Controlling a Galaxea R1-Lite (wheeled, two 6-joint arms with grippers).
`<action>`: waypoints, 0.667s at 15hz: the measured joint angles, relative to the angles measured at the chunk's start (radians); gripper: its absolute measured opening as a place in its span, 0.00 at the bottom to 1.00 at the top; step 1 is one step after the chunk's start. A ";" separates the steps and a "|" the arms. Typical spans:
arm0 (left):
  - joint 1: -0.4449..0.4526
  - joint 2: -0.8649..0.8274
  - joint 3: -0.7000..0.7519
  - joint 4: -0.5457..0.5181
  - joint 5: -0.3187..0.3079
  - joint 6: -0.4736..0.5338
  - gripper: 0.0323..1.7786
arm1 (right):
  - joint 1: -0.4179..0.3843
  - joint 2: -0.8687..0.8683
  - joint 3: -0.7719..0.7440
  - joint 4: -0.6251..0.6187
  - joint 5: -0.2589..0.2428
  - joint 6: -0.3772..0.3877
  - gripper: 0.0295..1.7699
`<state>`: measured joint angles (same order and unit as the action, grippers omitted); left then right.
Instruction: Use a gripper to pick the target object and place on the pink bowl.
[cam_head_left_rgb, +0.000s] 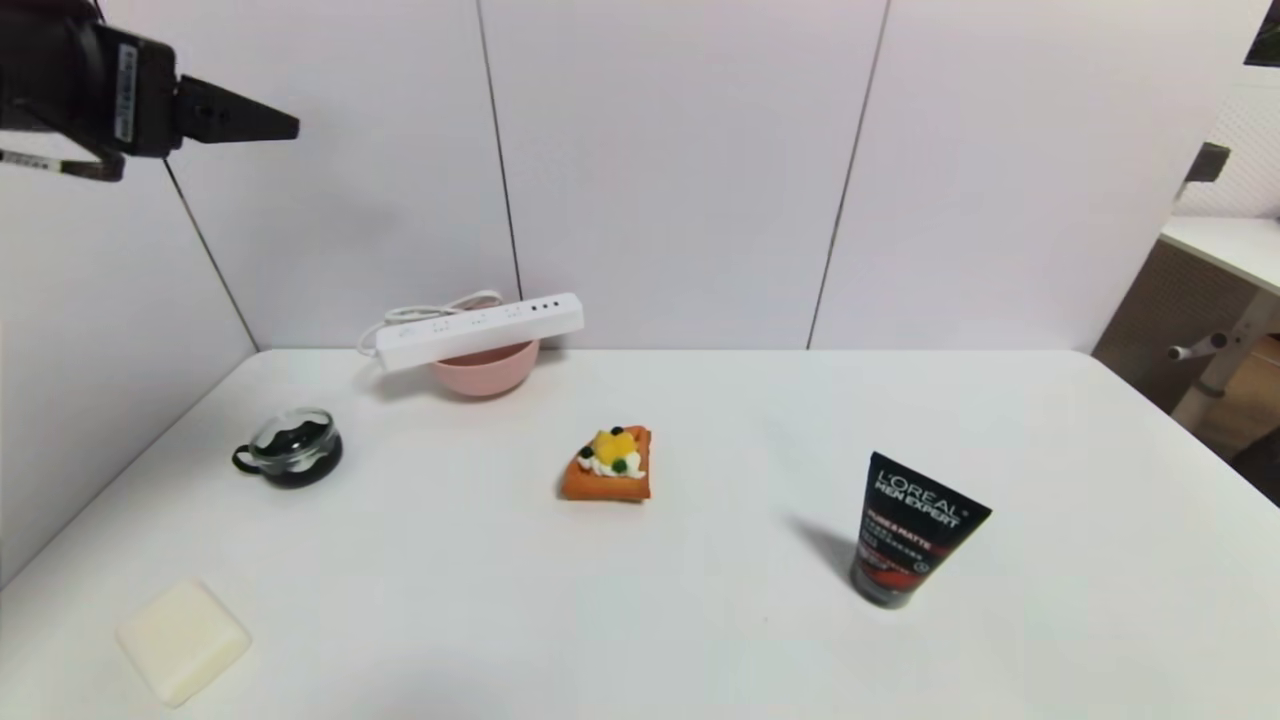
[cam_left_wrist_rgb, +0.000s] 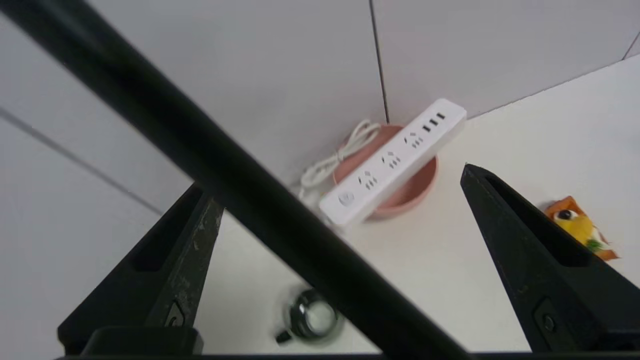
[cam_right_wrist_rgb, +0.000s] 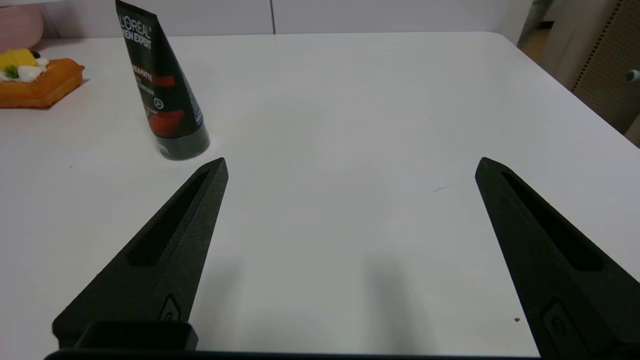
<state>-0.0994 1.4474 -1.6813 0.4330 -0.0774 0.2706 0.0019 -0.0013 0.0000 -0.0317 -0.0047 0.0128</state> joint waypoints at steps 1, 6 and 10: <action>0.000 -0.061 0.108 -0.028 0.024 -0.046 0.94 | 0.000 0.000 0.000 0.000 0.000 0.000 0.97; 0.007 -0.398 0.769 -0.297 0.061 -0.136 0.94 | 0.000 0.000 0.000 0.000 0.001 0.000 0.97; 0.010 -0.722 1.177 -0.440 0.073 -0.175 0.95 | 0.000 0.000 0.000 0.000 0.000 0.000 0.97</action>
<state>-0.0889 0.7257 -0.5040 -0.0070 -0.0043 0.0957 0.0019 -0.0013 0.0000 -0.0317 -0.0047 0.0128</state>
